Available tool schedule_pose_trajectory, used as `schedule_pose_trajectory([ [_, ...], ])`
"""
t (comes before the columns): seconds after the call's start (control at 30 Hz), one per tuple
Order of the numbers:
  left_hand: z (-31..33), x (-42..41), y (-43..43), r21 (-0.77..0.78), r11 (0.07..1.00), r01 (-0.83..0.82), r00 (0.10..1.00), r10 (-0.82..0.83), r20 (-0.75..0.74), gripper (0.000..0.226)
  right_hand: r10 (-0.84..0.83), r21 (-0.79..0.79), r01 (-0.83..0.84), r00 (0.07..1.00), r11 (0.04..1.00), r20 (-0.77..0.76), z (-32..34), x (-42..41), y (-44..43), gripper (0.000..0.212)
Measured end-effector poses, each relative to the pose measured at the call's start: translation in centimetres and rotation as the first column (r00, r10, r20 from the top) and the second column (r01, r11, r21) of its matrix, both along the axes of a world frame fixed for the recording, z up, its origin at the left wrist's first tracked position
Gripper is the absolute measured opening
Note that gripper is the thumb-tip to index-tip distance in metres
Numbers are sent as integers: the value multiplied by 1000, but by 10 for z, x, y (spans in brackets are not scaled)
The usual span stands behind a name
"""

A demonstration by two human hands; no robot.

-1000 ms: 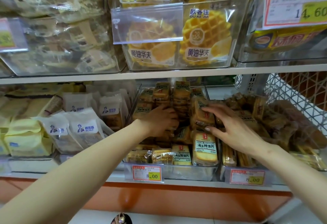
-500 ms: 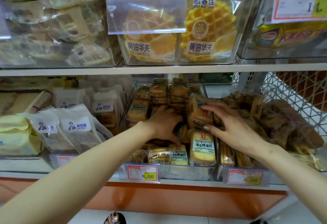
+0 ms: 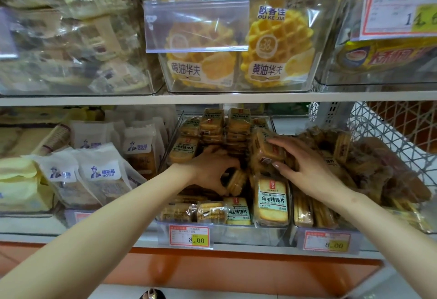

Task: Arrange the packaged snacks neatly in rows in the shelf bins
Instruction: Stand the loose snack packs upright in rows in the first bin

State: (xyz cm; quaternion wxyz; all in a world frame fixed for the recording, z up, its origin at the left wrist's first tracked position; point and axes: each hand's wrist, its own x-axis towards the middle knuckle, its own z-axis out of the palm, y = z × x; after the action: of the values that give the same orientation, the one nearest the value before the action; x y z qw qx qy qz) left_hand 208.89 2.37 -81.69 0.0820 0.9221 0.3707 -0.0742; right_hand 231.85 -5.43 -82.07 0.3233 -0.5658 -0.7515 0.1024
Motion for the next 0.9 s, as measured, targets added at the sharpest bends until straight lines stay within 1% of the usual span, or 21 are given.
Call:
schedule_pose_trajectory([
  [0.1, 9, -6, -7, -28, 999, -42, 996, 44, 75, 61, 8, -5, -8, 999, 1000, 33, -3, -1, 3, 51],
  [0.2, 15, -14, -11, -71, 993, -94, 981, 104, 166, 66, -6, -44, 8, 999, 999, 39, -5, -1, 7, 41],
  [0.33, 18, -20, -16, -134, 986, -95, 952, 129, 276, 64, -27, -56, 31, 998, 998, 65, -2, -2, 10, 33],
  [0.4, 22, -24, -20, -189, 978, -90, 912, 157, 379, 62, -27, -48, 30, 997, 998, 75, -1, -2, 10, 32],
  [0.47, 31, -31, -23, -253, 963, -93, 841, 212, 499, 61, -27, -32, 29, 997, 999, 73, -1, -2, 10, 30],
  [0.57, 49, -43, -27, -279, 952, -126, 731, 279, 623, 64, -28, -21, 29, 998, 999, 52, 1, -3, 11, 29],
  [0.67, 61, -52, -31, -283, 950, -133, 610, 304, 732, 52, -24, -5, 24, 999, 1000, 49, 4, -3, 11, 28],
  [0.73, 63, -55, -34, -249, 957, -146, 583, 287, 760, 50, -20, -13, 21, 999, 1000, 48, 5, -5, 11, 29],
  [0.8, 61, -55, -36, -230, 961, -152, 567, 275, 776, 49, -31, -43, 35, 995, 998, 92, 3, -8, 12, 30],
  [0.87, 57, -53, -37, -209, 968, -139, 586, 251, 770, 50, -51, -53, 59, 989, 997, 139, 3, -9, 12, 31],
  [0.9, 55, -51, -38, -191, 974, -122, 601, 226, 767, 52, -60, -39, 66, 989, 997, 137, 5, -10, 12, 32],
])
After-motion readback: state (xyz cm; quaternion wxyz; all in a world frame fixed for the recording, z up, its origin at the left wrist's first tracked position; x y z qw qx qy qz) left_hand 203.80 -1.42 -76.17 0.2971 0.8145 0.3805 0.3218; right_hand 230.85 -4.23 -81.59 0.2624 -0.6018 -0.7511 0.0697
